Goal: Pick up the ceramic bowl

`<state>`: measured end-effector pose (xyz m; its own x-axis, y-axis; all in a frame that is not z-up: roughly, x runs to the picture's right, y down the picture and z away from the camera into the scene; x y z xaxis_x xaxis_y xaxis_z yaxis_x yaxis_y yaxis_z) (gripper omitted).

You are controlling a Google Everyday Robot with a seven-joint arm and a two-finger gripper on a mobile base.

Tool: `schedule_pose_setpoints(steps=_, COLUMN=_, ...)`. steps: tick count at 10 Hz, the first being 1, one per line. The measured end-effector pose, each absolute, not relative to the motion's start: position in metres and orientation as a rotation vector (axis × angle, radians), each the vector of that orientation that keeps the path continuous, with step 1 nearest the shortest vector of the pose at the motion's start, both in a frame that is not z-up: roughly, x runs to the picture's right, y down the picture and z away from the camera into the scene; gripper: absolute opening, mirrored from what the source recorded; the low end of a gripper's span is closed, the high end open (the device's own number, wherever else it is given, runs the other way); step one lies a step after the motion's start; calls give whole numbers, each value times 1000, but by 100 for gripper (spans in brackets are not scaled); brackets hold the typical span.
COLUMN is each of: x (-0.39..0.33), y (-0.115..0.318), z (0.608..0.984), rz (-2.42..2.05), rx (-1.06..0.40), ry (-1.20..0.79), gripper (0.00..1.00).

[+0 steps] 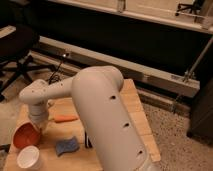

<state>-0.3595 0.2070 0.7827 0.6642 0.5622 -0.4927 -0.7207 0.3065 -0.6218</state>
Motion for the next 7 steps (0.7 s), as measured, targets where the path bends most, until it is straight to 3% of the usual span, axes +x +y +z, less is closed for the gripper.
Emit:
schedule_pose_setpoints(steps=3, x=-361, y=174, z=757, rz=886, rx=-904, ry=66, gripper=21)
schedule_pose_setpoints(steps=5, x=-335, y=126, z=698, rz=933, rx=-825, ry=-119, gripper=21)
schedule_pose_setpoints(steps=7, x=-300, y=104, z=655, rz=989, rx=-761, ry=-218, gripper=27)
